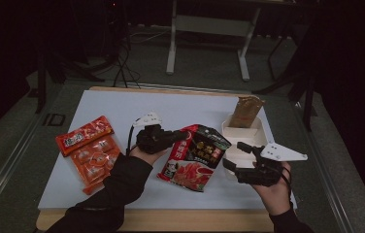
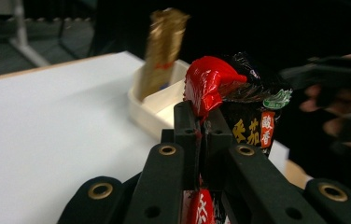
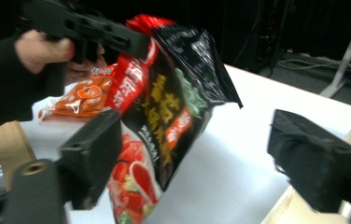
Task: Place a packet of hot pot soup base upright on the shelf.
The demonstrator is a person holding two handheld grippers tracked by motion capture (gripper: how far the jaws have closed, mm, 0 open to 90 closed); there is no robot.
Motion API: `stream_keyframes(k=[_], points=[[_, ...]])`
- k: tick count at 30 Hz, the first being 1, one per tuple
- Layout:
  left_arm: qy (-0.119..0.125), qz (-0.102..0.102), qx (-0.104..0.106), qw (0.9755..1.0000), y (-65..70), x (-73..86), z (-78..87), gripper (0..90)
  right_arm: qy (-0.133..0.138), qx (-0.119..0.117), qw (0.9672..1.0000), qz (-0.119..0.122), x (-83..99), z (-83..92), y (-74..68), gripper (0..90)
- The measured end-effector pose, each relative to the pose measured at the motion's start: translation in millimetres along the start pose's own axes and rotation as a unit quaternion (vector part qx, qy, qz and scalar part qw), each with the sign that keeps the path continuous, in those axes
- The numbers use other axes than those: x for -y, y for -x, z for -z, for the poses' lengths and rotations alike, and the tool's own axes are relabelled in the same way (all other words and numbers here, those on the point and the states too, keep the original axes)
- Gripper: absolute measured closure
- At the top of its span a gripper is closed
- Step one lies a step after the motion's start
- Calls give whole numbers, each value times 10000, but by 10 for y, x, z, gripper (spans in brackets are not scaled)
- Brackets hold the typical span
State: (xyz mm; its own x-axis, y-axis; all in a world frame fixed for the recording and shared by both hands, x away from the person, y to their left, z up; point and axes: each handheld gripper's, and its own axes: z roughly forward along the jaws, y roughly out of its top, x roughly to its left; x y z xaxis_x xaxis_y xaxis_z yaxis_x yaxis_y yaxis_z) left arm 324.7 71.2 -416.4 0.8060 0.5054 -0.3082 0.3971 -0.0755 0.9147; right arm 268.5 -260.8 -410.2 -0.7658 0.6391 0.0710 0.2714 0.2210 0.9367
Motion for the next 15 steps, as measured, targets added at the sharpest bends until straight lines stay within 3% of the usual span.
stream_keyframes(k=[3, 4, 5, 7, 10, 15], points=[[68, -5, 166, 9998, 41, -19, -5, 879, -1, 69, 10000, 32, -19, -27, -1, 240], [194, -2, 341, 9992, 74, -24, -10, 879, -21, 12, 10000, 23, -25, -39, 0, 264], [266, 18, 349, 9990, 87, -23, -9, 878, -30, -131, 9999, 9, -36, -57, -15, 352], [371, 60, 494, 9981, 101, -25, -10, 878, -27, -309, 9995, -16, -54, -61, -37, 414], [583, 130, 516, 9969, 114, -25, -2, 877, 129, -502, 9986, -129, -106, -38, -45, 475], [770, 228, 607, 9949, 105, -30, 2, 877, 278, -578, 9977, -236, -194, -4, -47, 591]])
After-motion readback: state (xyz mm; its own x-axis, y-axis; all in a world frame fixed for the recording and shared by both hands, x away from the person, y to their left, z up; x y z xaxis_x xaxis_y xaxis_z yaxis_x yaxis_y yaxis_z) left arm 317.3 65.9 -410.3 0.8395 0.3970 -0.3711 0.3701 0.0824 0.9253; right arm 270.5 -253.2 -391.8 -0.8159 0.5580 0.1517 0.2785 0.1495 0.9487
